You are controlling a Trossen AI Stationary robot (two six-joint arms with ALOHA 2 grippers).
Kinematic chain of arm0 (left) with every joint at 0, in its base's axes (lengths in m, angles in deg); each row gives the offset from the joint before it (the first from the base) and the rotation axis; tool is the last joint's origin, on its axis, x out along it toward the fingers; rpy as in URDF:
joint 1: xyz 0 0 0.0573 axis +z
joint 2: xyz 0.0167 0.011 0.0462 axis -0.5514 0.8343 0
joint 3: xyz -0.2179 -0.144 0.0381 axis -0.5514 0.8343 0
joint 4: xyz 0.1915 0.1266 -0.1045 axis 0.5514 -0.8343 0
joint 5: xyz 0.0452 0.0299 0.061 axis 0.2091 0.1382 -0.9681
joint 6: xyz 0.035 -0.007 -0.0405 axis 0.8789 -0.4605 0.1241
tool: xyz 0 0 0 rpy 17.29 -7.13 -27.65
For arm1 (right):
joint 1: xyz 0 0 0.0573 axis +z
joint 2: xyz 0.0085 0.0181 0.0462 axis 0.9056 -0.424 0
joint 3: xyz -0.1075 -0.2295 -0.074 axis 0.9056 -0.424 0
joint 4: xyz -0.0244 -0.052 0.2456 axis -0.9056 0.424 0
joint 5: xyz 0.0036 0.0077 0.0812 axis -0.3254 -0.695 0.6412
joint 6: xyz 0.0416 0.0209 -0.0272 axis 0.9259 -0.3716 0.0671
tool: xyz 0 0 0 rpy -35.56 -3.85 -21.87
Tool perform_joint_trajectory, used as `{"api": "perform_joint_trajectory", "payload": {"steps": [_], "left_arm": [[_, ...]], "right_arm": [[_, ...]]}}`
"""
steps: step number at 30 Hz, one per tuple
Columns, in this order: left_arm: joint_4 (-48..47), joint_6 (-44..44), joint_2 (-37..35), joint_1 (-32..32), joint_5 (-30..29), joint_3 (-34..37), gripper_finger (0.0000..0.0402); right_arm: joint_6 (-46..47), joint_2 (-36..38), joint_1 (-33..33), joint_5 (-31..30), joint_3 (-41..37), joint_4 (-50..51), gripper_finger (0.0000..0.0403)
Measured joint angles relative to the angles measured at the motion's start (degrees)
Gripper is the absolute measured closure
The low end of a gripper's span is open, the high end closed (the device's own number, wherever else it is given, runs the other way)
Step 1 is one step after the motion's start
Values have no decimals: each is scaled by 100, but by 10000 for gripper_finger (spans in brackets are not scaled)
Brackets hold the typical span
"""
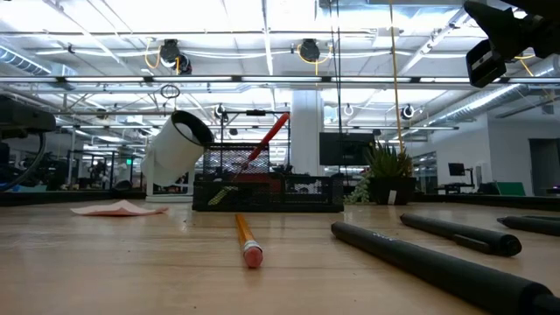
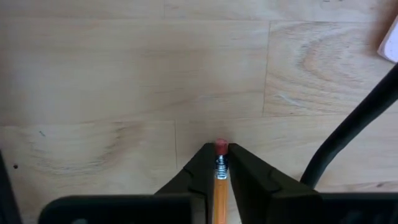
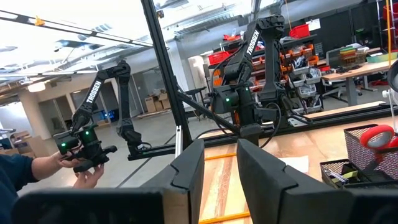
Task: Pick and place office supplies into organizer
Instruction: Put the orange pencil into the black desk organizer
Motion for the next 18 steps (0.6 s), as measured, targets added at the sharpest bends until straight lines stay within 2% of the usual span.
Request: {"api": "perform_joint_trajectory", "payload": {"steps": [8, 15, 18], "left_arm": [[-4, -20, 0, 0, -14, -2, 386], [26, -15, 0, -4, -197, -2, 375], [-55, 3, 26, 15, -741, -11, 380]], "right_arm": [[-1, -1, 0, -1, 0, 0, 314], [-2, 0, -1, 0, -1, 0, 314], [-1, -1, -2, 0, -1, 1, 314]]}}
